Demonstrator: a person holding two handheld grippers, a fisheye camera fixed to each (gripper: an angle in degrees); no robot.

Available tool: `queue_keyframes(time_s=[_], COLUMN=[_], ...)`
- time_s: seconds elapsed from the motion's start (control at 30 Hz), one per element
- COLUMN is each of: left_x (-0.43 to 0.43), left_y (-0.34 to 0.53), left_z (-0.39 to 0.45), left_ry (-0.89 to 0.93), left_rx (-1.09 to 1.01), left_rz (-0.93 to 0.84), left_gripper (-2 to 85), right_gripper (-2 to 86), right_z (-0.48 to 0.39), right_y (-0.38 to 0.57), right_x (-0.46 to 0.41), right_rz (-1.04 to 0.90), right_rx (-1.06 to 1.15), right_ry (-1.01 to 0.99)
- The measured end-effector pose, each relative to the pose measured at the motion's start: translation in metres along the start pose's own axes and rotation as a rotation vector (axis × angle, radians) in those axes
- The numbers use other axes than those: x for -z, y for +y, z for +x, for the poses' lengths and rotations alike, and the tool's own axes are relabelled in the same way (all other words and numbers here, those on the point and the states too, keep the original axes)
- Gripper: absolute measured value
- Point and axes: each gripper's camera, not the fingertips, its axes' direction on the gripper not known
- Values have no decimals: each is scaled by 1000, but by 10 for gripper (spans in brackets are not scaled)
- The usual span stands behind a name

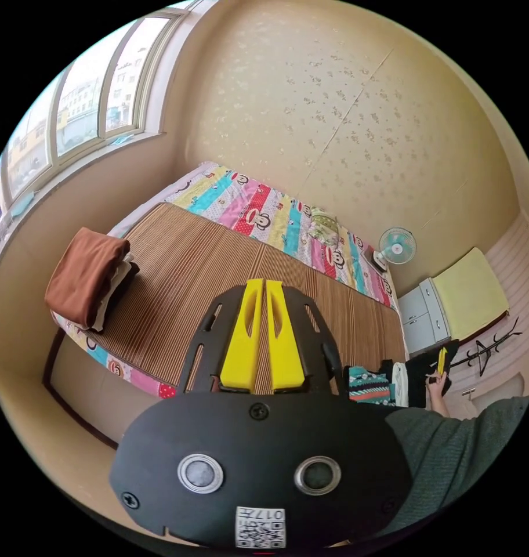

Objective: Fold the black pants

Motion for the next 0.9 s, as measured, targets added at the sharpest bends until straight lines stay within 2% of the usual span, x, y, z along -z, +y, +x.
queue_keyframes(time_s=[0.07,0.1,0.17,0.23,0.33,0.4,0.5,0.6,0.67,0.7,0.77,0.9], left_x=[-10,-17,-30,-46,-64,-74,-87,-104,-115,-122,-133,-161], left_y=[3,5,6,7,13,17,25,30,32,33,35,37], left_z=[1,3,8,15,19,16,7,-3,-5,-5,-1,16], left_ry=[23,40,58,59,31,10,1,15,39,61,90,129], left_rx=[15,16,3,-28,-74,-84,-80,-63,-47,-45,-58,-103], left_rz=[20,34,38,24,5,-16,-29,-41,-44,-41,-42,-89], left_gripper=[-10,-10,-10,-10,-10,-10,-10,-10,-10,-10,-10,-10], right_gripper=[11,10,9,12,15,18,34,62,64,64,67,74], right_z=[-6,-6,1,17,72,89,90,93,95,96,109,135], right_y=[41,55,123,181,267,295,305,303,311,316,339,363], right_x=[-89,-109,-179,-219,-249,-245,-220,-177,-121,-108,-81,-97], right_rz=[-293,-364,-661,-869,-1131,-1103,-932,-691,-333,-245,-61,-47], right_rx=[22,20,-12,-84,-309,-377,-340,-320,-475,-531,-626,-596], right_ry=[-137,-176,-264,-225,-19,-58,-10,427,837,895,909,861])
